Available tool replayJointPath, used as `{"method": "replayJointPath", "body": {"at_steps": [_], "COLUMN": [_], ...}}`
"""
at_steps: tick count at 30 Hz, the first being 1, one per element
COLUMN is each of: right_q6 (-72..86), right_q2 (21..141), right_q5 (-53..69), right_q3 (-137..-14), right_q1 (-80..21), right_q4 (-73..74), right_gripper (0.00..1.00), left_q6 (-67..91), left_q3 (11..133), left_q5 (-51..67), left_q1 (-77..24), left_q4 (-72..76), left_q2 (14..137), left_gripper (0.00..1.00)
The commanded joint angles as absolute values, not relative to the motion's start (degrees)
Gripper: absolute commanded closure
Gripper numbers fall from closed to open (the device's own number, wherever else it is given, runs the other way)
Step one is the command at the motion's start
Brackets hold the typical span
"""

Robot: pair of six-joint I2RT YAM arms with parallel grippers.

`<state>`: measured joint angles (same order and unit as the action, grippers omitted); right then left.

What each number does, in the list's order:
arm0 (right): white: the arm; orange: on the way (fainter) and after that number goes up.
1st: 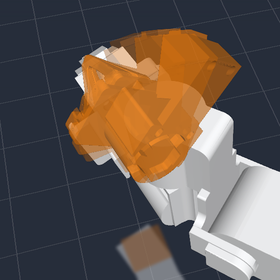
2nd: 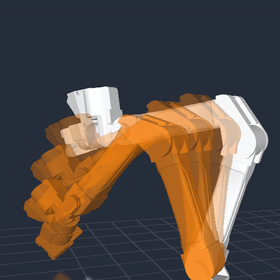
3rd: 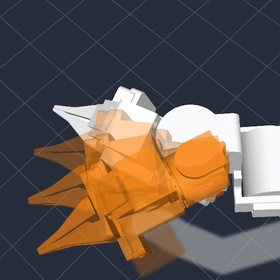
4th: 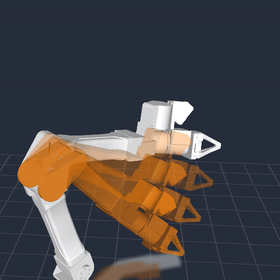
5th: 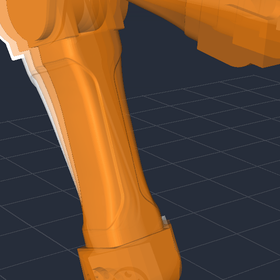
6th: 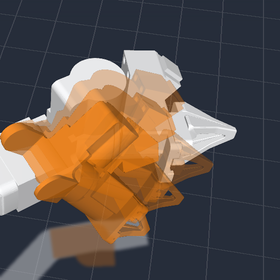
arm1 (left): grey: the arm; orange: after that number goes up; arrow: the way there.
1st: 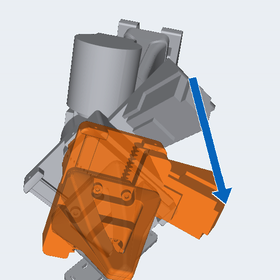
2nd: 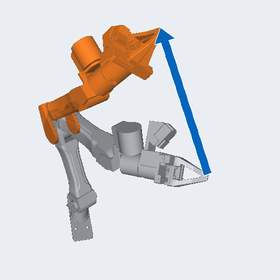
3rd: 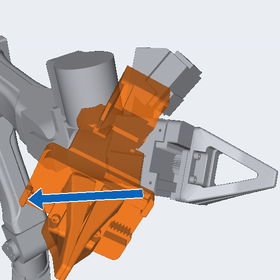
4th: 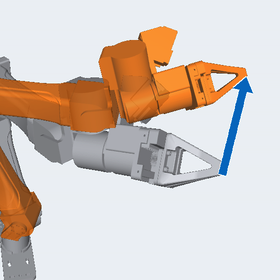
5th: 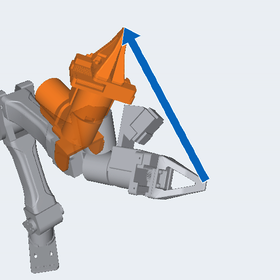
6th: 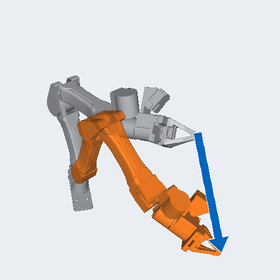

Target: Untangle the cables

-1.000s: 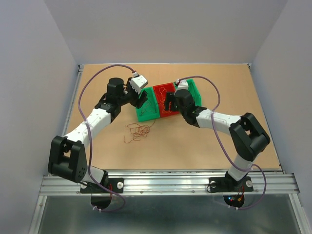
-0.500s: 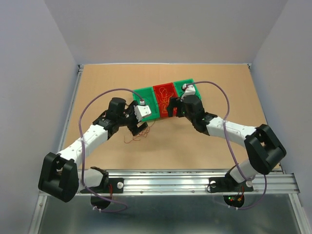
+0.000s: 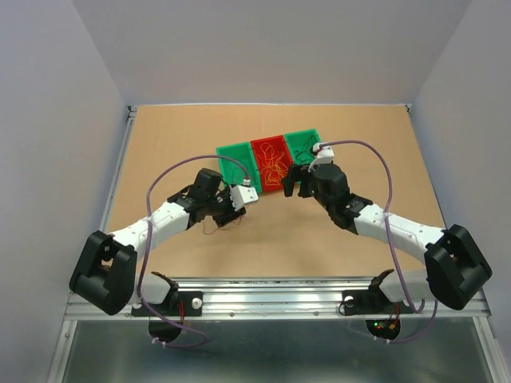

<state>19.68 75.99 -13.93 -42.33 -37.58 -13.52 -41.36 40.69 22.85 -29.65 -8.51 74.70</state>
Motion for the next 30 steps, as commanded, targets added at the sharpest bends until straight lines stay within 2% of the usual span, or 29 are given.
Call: {"method": "replayJointPath", "body": {"at_steps": [1, 2, 4, 5, 14, 21, 26, 30], "right_q6": [19.1, 18.6, 18.0, 17.2, 7.0, 0.5, -1.1, -1.3], "right_q2": [73.0, 72.8, 72.1, 71.8, 77.4, 82.8, 85.5, 88.7], "right_q5": [-14.5, -13.5, -12.2, -11.6, 17.9, 23.6, 29.0, 26.8], "right_q3": [-40.5, -40.3, -39.9, -39.6, -39.5, -41.8, -42.5, -44.6], "right_q1": [-37.8, -37.8, -37.9, -37.8, -39.8, -46.4, -47.4, -48.2], "right_q4": [-14.7, -14.7, -14.7, -14.7, -22.2, -26.7, -31.4, -33.1], "right_gripper": [0.06, 0.07, 0.08, 0.08, 0.13, 0.14, 0.14, 0.14], "left_q6": [-41.4, -41.5, -41.8, -42.0, -43.0, -41.5, -40.5, -40.4], "left_q3": [41.4, 41.4, 41.3, 41.4, 41.6, 41.8, 42.9, 43.6], "left_q5": [21.4, 21.7, 22.8, 23.2, 32.2, 35.2, 37.2, 39.5], "left_q1": [-30.0, -30.0, -30.0, -30.0, -30.0, -29.8, -29.2, -28.2], "left_q4": [-7.0, -7.1, -7.1, -7.3, -10.0, -10.8, -11.9, -12.9], "left_q2": [73.7, 73.6, 73.4, 73.2, 63.9, 59.3, 58.0, 56.7], "left_gripper": [0.50, 0.65, 0.85, 1.00, 1.00, 1.00, 1.00, 1.00]}}
